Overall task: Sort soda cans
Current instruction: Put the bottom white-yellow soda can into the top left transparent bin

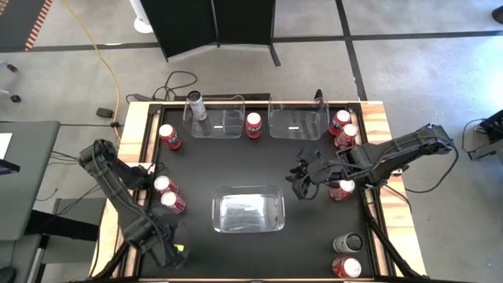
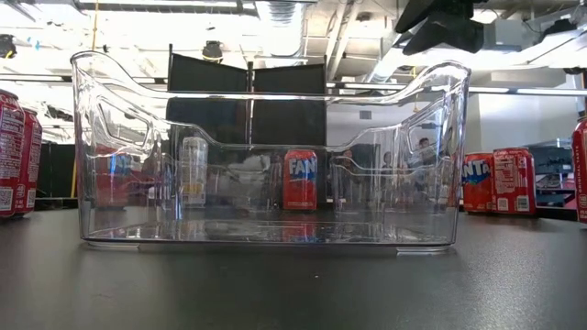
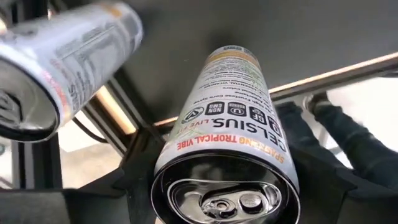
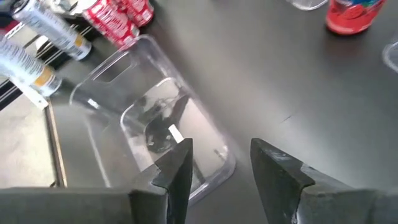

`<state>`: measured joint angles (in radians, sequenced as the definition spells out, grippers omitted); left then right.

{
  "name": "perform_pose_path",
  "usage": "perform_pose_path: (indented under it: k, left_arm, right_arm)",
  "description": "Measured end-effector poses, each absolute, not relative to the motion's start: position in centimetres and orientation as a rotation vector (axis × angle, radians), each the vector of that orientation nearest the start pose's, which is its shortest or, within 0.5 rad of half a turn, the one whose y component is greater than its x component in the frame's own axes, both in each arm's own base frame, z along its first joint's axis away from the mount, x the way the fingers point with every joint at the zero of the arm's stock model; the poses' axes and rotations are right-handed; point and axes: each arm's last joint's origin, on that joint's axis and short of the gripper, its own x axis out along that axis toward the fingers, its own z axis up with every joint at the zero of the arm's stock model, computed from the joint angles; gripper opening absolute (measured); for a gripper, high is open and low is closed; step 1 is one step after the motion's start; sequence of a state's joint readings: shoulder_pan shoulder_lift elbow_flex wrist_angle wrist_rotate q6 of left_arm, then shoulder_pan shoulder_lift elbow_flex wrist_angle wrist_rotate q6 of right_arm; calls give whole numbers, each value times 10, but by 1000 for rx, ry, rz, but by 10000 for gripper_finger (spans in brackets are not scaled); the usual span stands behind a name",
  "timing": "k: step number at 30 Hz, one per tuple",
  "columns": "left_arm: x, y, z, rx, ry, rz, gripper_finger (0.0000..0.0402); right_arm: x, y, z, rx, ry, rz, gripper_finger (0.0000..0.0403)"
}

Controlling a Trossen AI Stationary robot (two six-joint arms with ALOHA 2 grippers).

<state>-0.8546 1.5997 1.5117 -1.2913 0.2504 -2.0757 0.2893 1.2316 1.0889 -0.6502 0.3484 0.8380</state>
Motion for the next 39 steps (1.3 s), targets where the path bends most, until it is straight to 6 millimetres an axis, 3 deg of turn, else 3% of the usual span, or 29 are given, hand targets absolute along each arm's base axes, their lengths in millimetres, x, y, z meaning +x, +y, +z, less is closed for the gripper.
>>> perform_pose_path:
  k: [8,13,23,31,39]
  left_arm:
    - [213,-172,350,-970,1609,711,261]
    - [238,-131,369,-975,1462,612,261]
    - [266,-51,375,-939,1360,601,261]
    - [270,20,385,-892,1243,650,261]
    - [246,108,401,-767,1102,851,261]
  right_arm:
    - [237,78,309,554,694,-303,176]
    - [233,89,309,567,707,-273,176]
    - [222,107,307,567,715,-283,175]
    - [222,103,306,560,703,-333,175]
    - [229,86,305,568,688,-402,175]
